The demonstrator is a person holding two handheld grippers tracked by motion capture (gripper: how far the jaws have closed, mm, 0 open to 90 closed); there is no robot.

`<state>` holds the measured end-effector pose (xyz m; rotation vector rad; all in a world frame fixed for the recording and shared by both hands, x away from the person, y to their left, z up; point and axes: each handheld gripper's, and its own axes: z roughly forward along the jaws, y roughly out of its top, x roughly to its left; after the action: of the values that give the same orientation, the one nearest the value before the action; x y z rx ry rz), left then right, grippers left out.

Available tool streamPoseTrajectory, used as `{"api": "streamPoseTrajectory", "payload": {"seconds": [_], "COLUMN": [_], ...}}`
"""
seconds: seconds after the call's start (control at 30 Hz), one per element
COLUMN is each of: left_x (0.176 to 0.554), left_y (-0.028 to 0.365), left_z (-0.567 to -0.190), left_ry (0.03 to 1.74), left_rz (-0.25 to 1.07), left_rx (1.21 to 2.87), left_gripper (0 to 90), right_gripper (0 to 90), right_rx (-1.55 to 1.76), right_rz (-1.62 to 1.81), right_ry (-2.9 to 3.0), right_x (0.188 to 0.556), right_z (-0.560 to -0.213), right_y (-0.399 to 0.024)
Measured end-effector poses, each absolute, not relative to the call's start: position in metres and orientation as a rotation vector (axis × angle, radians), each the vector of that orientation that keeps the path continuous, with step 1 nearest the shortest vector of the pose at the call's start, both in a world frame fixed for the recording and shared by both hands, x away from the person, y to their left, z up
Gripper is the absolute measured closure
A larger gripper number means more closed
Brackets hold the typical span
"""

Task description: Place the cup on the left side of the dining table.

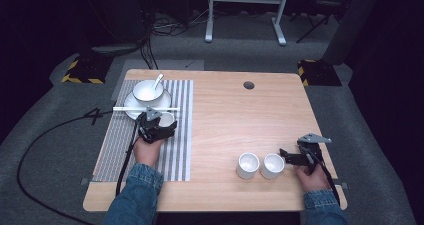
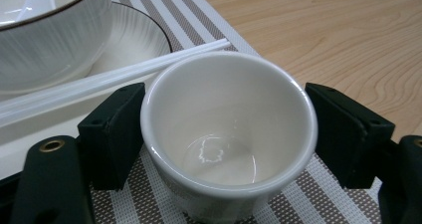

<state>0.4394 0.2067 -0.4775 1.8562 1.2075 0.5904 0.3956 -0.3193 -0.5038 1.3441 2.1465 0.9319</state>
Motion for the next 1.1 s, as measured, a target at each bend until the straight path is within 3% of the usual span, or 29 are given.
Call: {"api": "streamPoseTrajectory", "payload": {"seconds": [1.1], "left_x": [0.349], "left_y": [0.228], "left_z": [-0.428], "left_ry": [1.173], "left_rz": [0.536], "left_rx": [1.856], "left_gripper": [21.2], "right_gripper": [15.1], "right_rx": [1.352], "right_rz": [0.931], "right_ry": [2.144], "right_x": [0.396], "right_z": [-0.504], "right_y": [-0.319]}}
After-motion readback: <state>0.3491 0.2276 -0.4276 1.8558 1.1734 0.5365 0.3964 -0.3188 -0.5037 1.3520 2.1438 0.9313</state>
